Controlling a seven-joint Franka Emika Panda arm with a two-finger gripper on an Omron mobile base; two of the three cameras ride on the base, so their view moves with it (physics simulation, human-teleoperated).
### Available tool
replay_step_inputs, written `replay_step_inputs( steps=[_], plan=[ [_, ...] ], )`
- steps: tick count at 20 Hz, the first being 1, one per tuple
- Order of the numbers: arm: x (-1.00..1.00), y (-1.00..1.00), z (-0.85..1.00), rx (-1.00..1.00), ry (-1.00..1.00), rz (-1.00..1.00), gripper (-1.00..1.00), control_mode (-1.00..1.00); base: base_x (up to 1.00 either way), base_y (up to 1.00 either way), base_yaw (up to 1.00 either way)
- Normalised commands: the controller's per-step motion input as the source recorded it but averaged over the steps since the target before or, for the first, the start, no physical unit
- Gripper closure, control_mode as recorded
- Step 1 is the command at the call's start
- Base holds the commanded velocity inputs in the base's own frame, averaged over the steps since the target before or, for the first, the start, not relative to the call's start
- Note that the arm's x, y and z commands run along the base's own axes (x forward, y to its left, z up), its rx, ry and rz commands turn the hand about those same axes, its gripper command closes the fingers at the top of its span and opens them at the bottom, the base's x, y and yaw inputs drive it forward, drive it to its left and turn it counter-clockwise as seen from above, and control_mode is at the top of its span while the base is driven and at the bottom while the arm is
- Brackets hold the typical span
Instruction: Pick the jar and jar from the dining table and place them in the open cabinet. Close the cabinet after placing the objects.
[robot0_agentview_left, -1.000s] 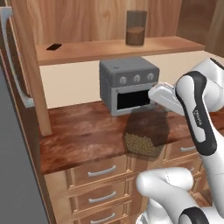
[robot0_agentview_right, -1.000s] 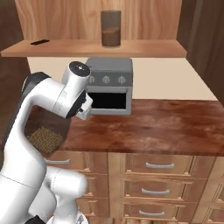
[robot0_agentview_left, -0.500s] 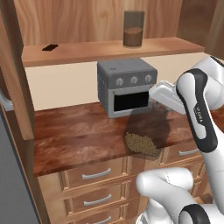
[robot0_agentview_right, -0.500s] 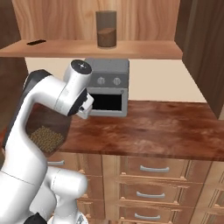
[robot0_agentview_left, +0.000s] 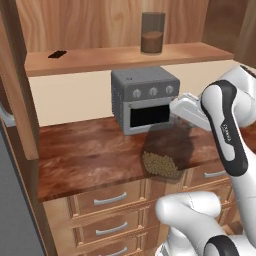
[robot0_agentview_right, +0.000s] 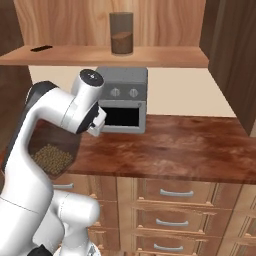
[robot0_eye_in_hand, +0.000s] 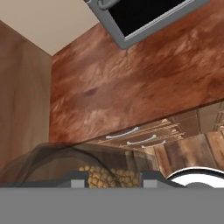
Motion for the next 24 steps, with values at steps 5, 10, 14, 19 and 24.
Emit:
replay_step_inputs(
  steps=[5,10,14,19,24],
  plan=[
    [-0.03,0.06,0.16,-0.02,-0.06,-0.02,1.0,-1.0,0.0,0.0,0.0],
    [-0.01,0.17,0.7,-0.22,-0.19,0.0,1.0,-1.0,0.0,0.0,0.0],
    [-0.05,0.0,0.93,-0.08,-0.16,0.0,1.0,-1.0,0.0,0.0,0.0],
    [0.0,0.0,0.89,0.0,0.0,0.0,1.0,-1.0,0.0,0.0,0.0],
    [0.0,0.0,0.89,-0.01,-0.01,0.0,1.0,-1.0,0.0,0.0,0.0]
  ],
)
